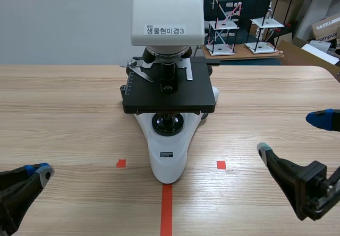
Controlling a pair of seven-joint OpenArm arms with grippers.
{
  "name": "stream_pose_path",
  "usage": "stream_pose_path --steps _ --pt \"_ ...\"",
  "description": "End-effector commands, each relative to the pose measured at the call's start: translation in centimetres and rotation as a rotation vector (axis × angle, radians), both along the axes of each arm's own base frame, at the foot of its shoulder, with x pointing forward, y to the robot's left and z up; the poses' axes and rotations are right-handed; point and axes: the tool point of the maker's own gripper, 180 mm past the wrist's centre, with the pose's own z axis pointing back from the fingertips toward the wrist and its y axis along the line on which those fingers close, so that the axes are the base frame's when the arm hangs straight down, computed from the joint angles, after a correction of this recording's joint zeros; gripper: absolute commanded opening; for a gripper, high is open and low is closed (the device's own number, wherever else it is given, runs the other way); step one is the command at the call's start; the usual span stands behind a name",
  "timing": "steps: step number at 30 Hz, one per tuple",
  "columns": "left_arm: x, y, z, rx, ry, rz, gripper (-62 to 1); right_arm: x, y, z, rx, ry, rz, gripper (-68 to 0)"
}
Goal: Point at the diaphragm
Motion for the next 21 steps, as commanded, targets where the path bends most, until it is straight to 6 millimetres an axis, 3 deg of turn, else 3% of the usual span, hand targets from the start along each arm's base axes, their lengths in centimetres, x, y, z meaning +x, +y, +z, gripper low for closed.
stream_pose_path --steps 1,7,14,21 --pt "0.4 -1.0 0.8 -0.022 -0.061 -0.032 -57.1 0.5 -0.1 0.9 0.007 -0.035 -0.001 -6.7" --pt "0.3 -2.8 -1.0 -0.048 -0.165 -0.107 -57.1 0.5 -0.1 0.9 0.007 -0.035 -0.001 -6.7" --pt "2.0 -4.0 -3.4 -0.098 -0.243 -0.092 -57.1 0.5 -0.1 0.9 0.007 -0.035 -0.001 -6.7" --pt "3.5 -7.5 -2.3 -0.164 -0.369 -0.149 -57.1 0.5 -0.1 0.9 0.007 -0.035 -0.001 -6.7"
